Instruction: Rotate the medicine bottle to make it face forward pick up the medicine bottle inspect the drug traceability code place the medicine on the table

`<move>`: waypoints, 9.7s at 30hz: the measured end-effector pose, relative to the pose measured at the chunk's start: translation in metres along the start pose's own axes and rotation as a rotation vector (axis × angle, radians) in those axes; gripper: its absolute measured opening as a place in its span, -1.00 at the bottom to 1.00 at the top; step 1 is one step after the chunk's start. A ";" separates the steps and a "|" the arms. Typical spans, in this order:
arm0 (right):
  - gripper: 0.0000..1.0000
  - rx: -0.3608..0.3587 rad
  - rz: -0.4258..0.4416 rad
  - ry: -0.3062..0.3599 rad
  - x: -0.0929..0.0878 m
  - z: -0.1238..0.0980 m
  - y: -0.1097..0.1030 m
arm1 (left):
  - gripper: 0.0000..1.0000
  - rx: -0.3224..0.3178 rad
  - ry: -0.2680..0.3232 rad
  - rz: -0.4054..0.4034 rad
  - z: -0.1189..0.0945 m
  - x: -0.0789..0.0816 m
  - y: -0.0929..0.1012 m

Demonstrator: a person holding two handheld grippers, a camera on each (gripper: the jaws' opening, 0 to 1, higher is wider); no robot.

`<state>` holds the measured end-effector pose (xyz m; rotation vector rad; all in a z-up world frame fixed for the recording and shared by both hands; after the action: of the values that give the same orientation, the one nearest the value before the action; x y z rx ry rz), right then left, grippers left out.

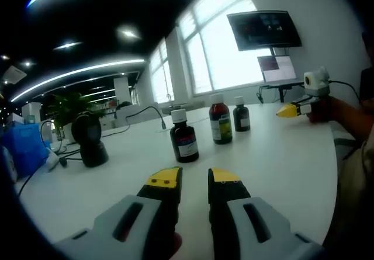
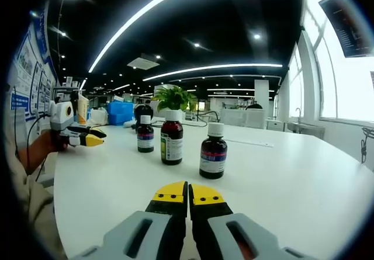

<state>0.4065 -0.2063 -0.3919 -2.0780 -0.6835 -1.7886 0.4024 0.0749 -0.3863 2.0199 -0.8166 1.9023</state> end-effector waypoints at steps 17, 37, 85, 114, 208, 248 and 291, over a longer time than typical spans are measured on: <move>-0.98 -0.004 -0.005 0.038 0.017 -0.002 0.001 | -0.80 0.004 -0.004 0.001 0.001 0.000 -0.001; -0.83 -0.074 -0.006 0.056 0.060 0.013 0.033 | -0.80 -0.003 -0.003 0.007 0.000 0.000 0.002; -0.62 -0.082 0.020 -0.075 0.078 0.099 0.047 | -0.80 -0.012 0.012 0.020 -0.001 0.000 0.000; -0.70 -0.093 0.034 -0.144 0.063 0.106 0.046 | -0.80 -0.014 0.018 0.022 -0.002 0.001 0.002; -0.70 0.119 -0.078 -0.076 0.185 0.269 -0.050 | -0.80 -0.021 0.028 0.019 -0.003 0.004 0.003; -0.71 0.285 -0.139 -0.132 0.175 0.339 -0.153 | -0.80 -0.017 0.029 0.028 -0.004 0.005 0.005; -0.71 0.311 -0.070 -0.145 0.172 0.359 -0.163 | -0.80 -0.005 0.021 -0.082 -0.002 0.003 -0.004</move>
<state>0.6351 0.1450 -0.2945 -2.0033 -1.0152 -1.4647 0.4028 0.0784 -0.3819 1.9949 -0.7211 1.8717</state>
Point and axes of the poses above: the point that each gripper's makers call its tool centre point, and the gripper's own axes: z roughly forward along the fingers, y roughly to its right, x roughly out of its top, the point moved 1 cm from there along -z, roughly backward along the fingers, and after that the axes turned 3 degrees about -y, right-handed, at the moved point
